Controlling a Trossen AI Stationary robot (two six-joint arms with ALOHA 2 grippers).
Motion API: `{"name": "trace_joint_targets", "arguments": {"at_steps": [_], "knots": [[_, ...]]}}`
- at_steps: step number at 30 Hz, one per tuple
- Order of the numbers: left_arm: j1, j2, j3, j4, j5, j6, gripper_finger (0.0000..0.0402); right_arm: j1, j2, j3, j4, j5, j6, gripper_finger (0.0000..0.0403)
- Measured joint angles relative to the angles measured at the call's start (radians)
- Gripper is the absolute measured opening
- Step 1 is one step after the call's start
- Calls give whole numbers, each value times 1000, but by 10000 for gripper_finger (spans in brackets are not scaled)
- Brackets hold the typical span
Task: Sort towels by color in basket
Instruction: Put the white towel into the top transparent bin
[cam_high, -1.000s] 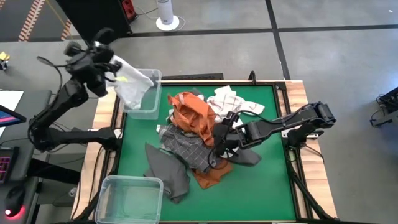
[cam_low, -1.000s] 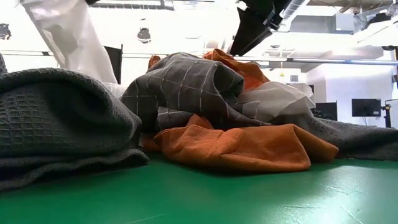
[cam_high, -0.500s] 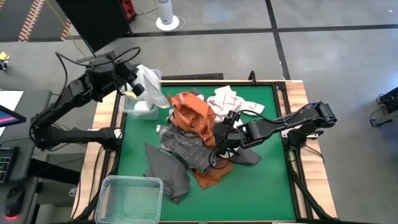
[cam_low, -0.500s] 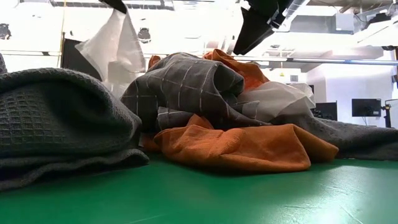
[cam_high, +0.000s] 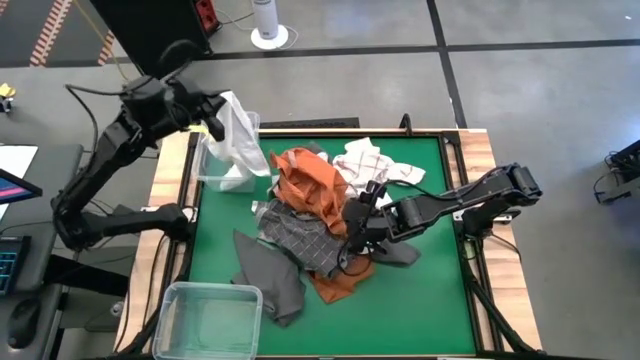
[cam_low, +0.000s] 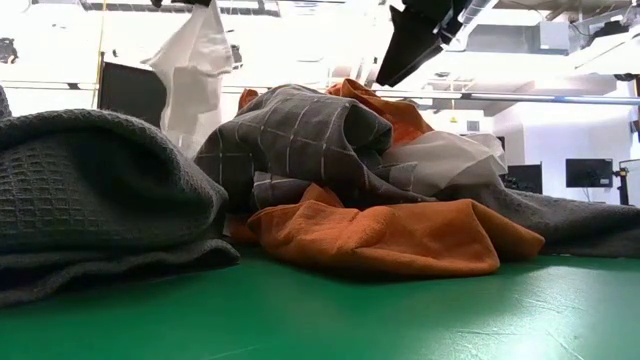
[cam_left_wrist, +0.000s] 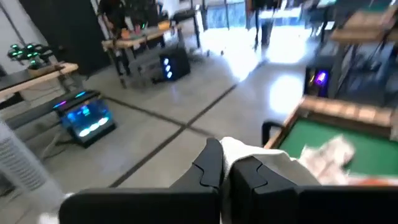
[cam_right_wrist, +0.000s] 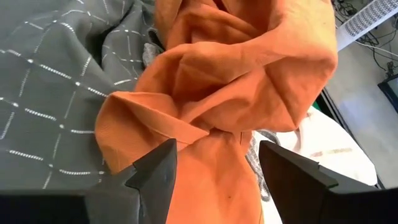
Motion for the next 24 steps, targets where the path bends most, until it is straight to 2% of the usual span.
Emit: {"name": "trace_joint_targets", "arguments": {"at_steps": [4,8,18,21,24], "knots": [[50,1,0,49,82,-80,0,0,0,0,0,-1,0,260],[83,0,-9,6,85,-96,0,6,0,0,0,-2,0,260],[188,-38,-204,-14,92,-103,0,52,0,0,1,17,3,260],[209,-32,-228,-50,72,-88,0,59,0,0,1,18,10,260],[215,-21,-235,-95,-13,-60,0,60,0,0,0,18,24,260]]}}
